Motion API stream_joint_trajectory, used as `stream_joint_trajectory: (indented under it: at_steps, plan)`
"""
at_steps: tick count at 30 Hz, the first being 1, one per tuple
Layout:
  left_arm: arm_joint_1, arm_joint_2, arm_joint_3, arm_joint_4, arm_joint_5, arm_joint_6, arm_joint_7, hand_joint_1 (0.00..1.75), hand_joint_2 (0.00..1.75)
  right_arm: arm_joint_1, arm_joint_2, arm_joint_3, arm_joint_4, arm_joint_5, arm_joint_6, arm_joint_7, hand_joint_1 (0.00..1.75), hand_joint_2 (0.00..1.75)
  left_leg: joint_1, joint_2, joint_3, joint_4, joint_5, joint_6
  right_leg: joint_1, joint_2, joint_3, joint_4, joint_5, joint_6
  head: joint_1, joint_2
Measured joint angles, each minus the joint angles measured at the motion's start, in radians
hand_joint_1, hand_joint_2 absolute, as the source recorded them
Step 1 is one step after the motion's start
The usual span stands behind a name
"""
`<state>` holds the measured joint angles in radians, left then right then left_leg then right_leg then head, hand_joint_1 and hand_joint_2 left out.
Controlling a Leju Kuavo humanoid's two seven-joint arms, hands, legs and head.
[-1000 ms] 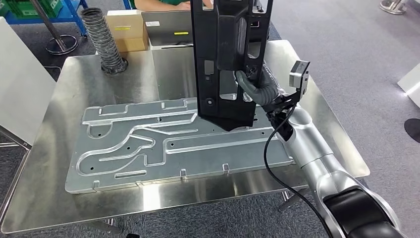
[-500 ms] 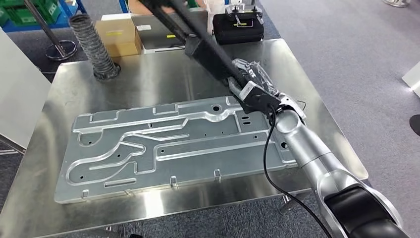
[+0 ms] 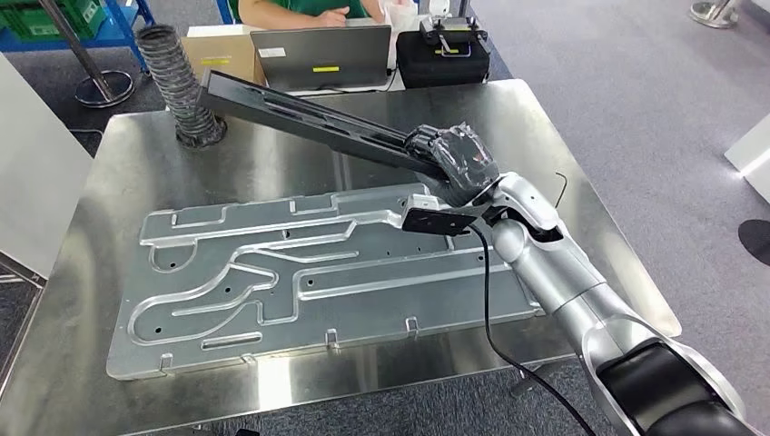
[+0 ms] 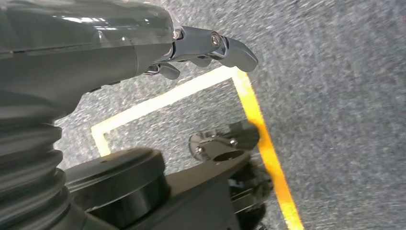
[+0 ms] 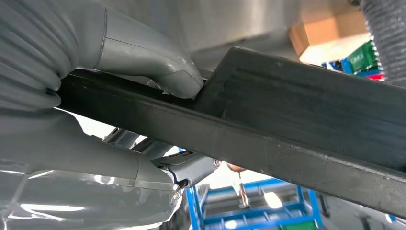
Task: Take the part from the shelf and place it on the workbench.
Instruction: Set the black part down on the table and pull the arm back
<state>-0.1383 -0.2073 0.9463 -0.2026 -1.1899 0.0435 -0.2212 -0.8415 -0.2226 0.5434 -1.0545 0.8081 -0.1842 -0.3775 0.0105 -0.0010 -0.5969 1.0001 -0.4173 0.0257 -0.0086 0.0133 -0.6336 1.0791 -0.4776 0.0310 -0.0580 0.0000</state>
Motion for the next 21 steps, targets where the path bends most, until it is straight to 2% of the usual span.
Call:
stream_joint_trajectory:
  at_steps: [2,3,4,5,6,7,8,9,11,13,14,16,18,19,20,21]
  plan:
    - [-0.001,0.0,-0.001,0.0,-0.002,0.0,-0.006,0.0,1.75,-0.001,0.005,0.005,0.005,0.027,-0.012,0.004,1.75,1.75,-0.001,0.002,0.001,-0.001,0.0,0.005,-0.003,-0.002,-0.068,0.134,-0.06,0.008,0.0,0.0]
    - [0.0,0.0,-0.001,0.0,-0.003,0.0,-0.01,0.0,1.75,0.001,0.007,0.009,0.008,0.044,-0.016,0.006,1.75,1.75,-0.001,0.003,0.001,-0.001,-0.001,0.005,-0.004,-0.003,-0.1,0.192,-0.077,0.011,0.0,0.0]
    - [0.0,0.0,-0.001,0.0,-0.003,0.0,-0.016,0.0,1.75,0.003,0.009,0.013,0.012,0.064,-0.019,0.01,1.75,1.75,-0.002,0.003,0.001,0.0,-0.002,0.006,-0.005,-0.003,-0.119,0.221,-0.076,0.013,0.0,0.0]
    - [0.001,0.0,-0.001,0.0,-0.003,-0.001,-0.022,0.0,1.75,0.004,0.009,0.018,0.015,0.088,-0.025,0.014,1.75,1.75,-0.002,0.003,0.002,0.001,-0.003,0.005,-0.005,-0.004,-0.117,0.206,-0.055,0.013,0.0,0.0]
    - [0.001,0.0,-0.001,0.0,-0.003,-0.001,-0.027,0.0,1.75,0.003,0.009,0.023,0.018,0.11,-0.031,0.019,1.75,1.75,-0.002,0.002,0.002,0.003,-0.005,0.004,-0.005,-0.005,-0.095,0.153,-0.019,0.011,0.0,0.0]
    - [0.001,-0.001,-0.001,0.0,-0.003,-0.001,-0.031,0.0,1.75,0.001,0.009,0.028,0.021,0.126,-0.037,0.022,1.75,1.75,-0.002,0.002,0.003,0.005,-0.007,0.002,-0.005,-0.006,-0.06,0.076,0.02,0.008,0.0,0.0]
    - [0.001,-0.001,-0.001,0.0,-0.003,-0.002,-0.033,0.0,1.75,-0.002,0.01,0.031,0.023,0.136,-0.043,0.025,1.75,1.75,-0.004,0.001,0.002,0.009,-0.01,-0.001,-0.002,-0.007,-0.029,0.007,0.049,0.003,0.0,0.0]
    - [0.0,-0.002,-0.001,0.0,-0.003,-0.002,-0.034,0.0,1.75,-0.004,0.01,0.034,0.024,0.141,-0.047,0.026,1.75,1.75,-0.006,0.001,0.002,0.011,-0.013,-0.005,0.0,-0.007,-0.007,-0.04,0.064,-0.003,0.0,0.0]
    - [0.0,-0.002,-0.002,0.0,-0.004,-0.001,-0.035,0.0,1.75,-0.008,0.011,0.038,0.028,0.154,-0.052,0.028,1.75,1.75,-0.008,0.001,0.001,0.012,-0.016,-0.014,0.006,-0.006,0.003,-0.066,0.066,-0.014,0.0,0.0]
    - [0.0,-0.002,-0.002,0.0,-0.004,0.002,-0.035,0.0,1.75,-0.01,0.009,0.043,0.033,0.18,-0.053,0.033,1.75,1.75,-0.008,0.001,0.002,0.014,-0.021,-0.024,0.002,-0.005,0.007,-0.072,0.068,-0.026,0.0,0.0]
    - [0.0,-0.002,-0.003,0.0,-0.004,0.004,-0.035,0.0,1.75,-0.012,0.006,0.047,0.036,0.195,-0.053,0.035,1.75,1.75,-0.008,0.001,-0.004,0.032,-0.034,-0.029,-0.001,-0.006,0.01,-0.075,0.069,-0.032,0.0,0.0]
    - [0.0,-0.002,-0.006,0.0,-0.004,0.012,-0.033,0.0,1.75,-0.017,-0.004,0.056,0.042,0.222,-0.056,0.037,1.75,1.75,-0.006,0.001,-0.047,0.131,-0.09,-0.036,-0.004,-0.009,0.015,-0.081,0.069,-0.041,0.0,0.0]
    - [0.001,-0.002,-0.007,0.0,-0.005,0.02,-0.031,0.0,1.75,-0.019,-0.016,0.068,0.049,0.251,-0.061,0.038,1.75,1.75,-0.003,0.001,-0.114,0.269,-0.147,-0.041,-0.004,-0.01,0.017,-0.08,0.067,-0.044,0.0,0.0]
    - [0.002,-0.002,-0.007,0.0,-0.004,0.023,-0.03,0.0,1.75,-0.02,-0.021,0.076,0.054,0.268,-0.065,0.039,1.75,1.75,-0.002,0.001,-0.134,0.307,-0.152,-0.043,-0.003,-0.01,0.017,-0.08,0.066,-0.044,0.0,0.0]
    - [0.003,-0.002,-0.007,0.0,-0.004,0.026,-0.03,0.0,1.75,-0.022,-0.026,0.086,0.058,0.289,-0.07,0.042,1.75,1.75,-0.001,0.001,-0.136,0.305,-0.137,-0.043,-0.003,-0.01,0.019,-0.079,0.065,-0.043,0.0,0.0]
    - [0.003,-0.002,-0.008,0.0,-0.003,0.029,-0.03,0.0,1.75,-0.025,-0.03,0.095,0.063,0.311,-0.075,0.047,1.75,1.75,0.0,0.001,-0.118,0.26,-0.105,-0.043,-0.004,-0.009,0.021,-0.078,0.063,-0.042,0.0,0.0]
